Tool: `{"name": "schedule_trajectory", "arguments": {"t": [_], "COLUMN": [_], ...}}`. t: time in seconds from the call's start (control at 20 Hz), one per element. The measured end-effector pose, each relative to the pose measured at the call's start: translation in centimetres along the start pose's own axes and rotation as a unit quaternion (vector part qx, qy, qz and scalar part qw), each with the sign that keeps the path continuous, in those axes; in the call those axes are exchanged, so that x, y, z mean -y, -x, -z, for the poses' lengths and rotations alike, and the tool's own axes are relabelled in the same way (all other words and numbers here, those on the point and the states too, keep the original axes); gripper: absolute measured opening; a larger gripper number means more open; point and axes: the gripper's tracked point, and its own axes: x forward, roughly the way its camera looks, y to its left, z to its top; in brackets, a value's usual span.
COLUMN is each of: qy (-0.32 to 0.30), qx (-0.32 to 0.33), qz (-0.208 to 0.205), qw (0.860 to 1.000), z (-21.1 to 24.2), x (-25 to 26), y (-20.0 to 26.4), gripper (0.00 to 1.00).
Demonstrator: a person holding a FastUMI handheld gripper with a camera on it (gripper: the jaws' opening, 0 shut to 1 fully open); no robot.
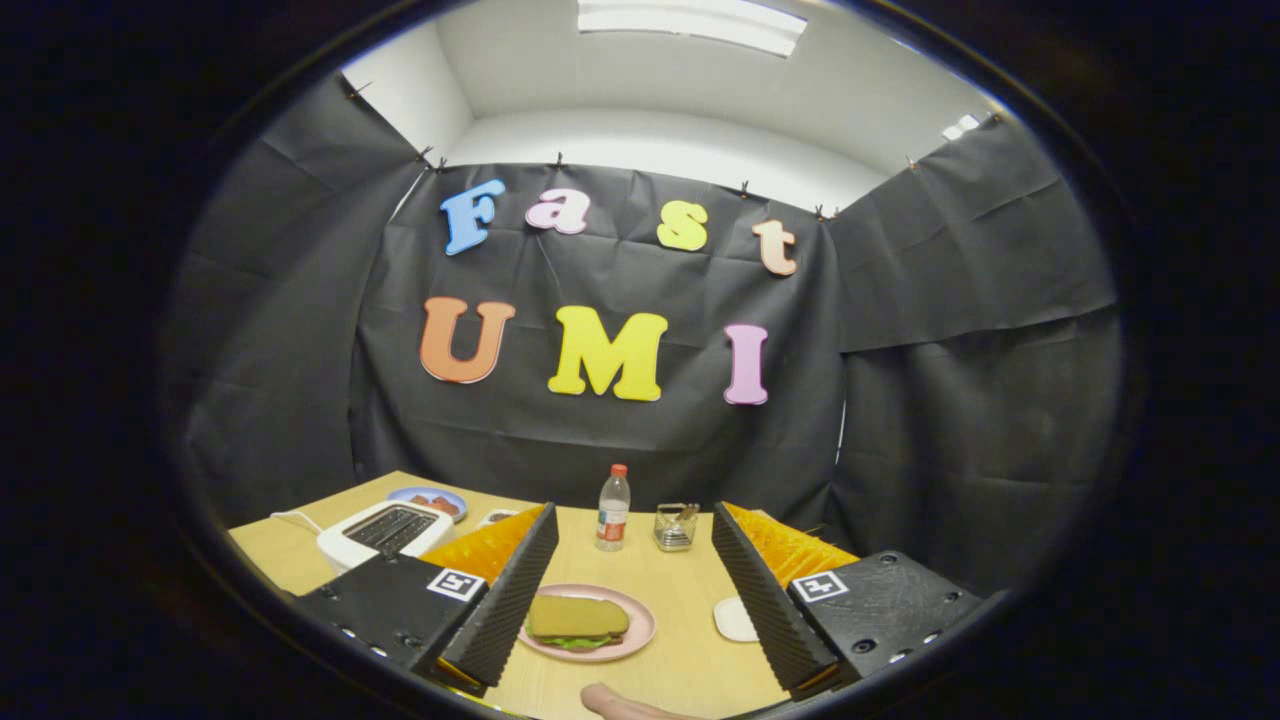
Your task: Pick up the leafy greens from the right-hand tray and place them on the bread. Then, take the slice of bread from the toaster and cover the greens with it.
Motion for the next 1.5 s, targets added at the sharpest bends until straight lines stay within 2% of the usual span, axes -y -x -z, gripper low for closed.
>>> {"name": "schedule_trajectory", "arguments": {"t": [0.35,0.9,1.25,1.5], "qy": [-0.001,-0.018,-0.047,-0.039], "qx": [0.003,-0.025,-0.038,-0.038], "qz": [0.005,0.002,-0.023,-0.025], "qw": [1.0,1.0,0.998,0.998], "z": [0.9,7.3,7.6,7.3], "x": [2.4,6.0,5.3,4.3], "y": [1.2,0.9,0.3,0.5], "gripper": [0.95,0.95,0.95,0.95]}}
